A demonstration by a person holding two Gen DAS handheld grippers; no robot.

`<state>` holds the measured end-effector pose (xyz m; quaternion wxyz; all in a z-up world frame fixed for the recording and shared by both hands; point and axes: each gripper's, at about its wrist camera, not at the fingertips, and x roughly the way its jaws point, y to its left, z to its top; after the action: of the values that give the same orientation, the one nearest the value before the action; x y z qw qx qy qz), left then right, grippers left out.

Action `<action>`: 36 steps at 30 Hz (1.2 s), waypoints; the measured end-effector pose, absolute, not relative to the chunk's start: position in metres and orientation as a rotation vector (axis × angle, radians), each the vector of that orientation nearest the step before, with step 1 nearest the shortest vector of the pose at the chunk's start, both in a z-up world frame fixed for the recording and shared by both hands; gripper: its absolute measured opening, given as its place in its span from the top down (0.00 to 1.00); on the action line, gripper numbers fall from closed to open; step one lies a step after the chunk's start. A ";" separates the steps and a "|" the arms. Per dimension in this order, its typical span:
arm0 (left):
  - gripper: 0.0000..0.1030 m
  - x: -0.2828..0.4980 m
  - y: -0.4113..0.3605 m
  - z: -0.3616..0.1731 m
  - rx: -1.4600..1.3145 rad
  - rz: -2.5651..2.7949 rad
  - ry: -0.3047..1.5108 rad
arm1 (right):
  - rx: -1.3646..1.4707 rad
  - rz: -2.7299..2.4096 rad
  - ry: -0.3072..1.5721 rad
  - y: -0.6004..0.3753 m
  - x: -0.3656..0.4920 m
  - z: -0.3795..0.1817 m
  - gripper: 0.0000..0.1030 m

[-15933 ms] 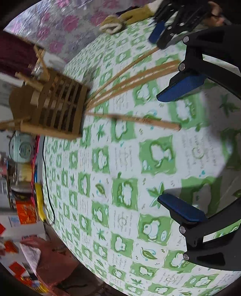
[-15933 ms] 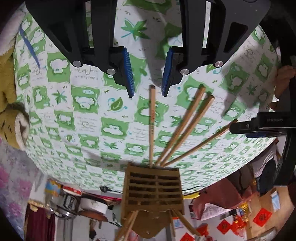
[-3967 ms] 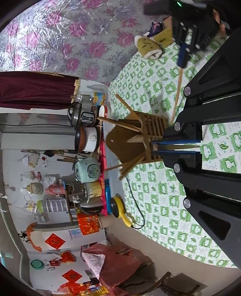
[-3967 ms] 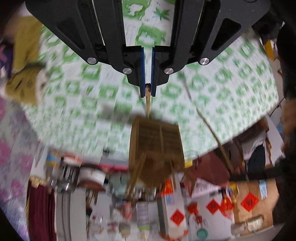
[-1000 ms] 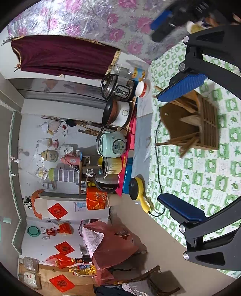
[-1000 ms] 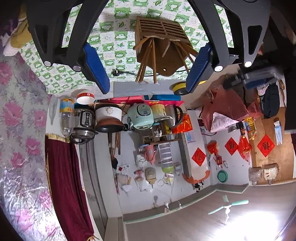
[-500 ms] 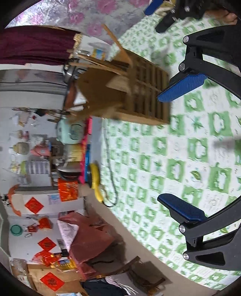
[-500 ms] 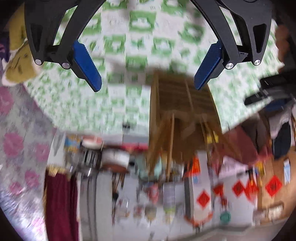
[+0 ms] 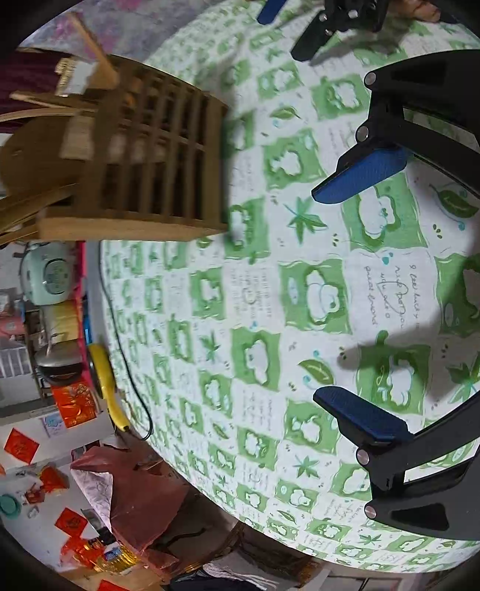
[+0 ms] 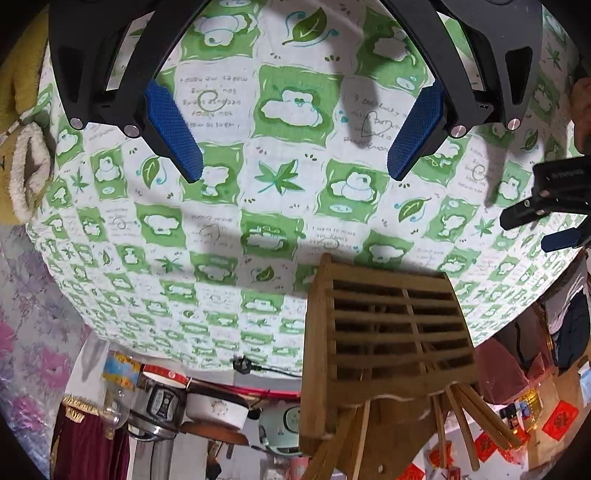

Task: Organize utensils

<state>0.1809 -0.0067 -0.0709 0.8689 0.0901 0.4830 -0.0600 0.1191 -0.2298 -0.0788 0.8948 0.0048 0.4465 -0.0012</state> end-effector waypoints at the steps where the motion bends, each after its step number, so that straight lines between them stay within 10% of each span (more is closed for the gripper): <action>1: 0.06 0.181 -0.009 -0.074 0.201 -0.122 1.018 | 0.006 -0.002 0.937 -0.229 0.120 -0.081 0.06; 36: 0.04 0.201 -0.008 -0.084 0.119 -0.158 1.085 | 0.071 -0.013 1.063 -0.233 0.139 -0.095 0.06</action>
<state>0.2006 -0.0083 -0.0840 0.8519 0.0567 0.5152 -0.0748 0.1388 -0.2330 -0.0948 0.8614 0.0337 0.5067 -0.0061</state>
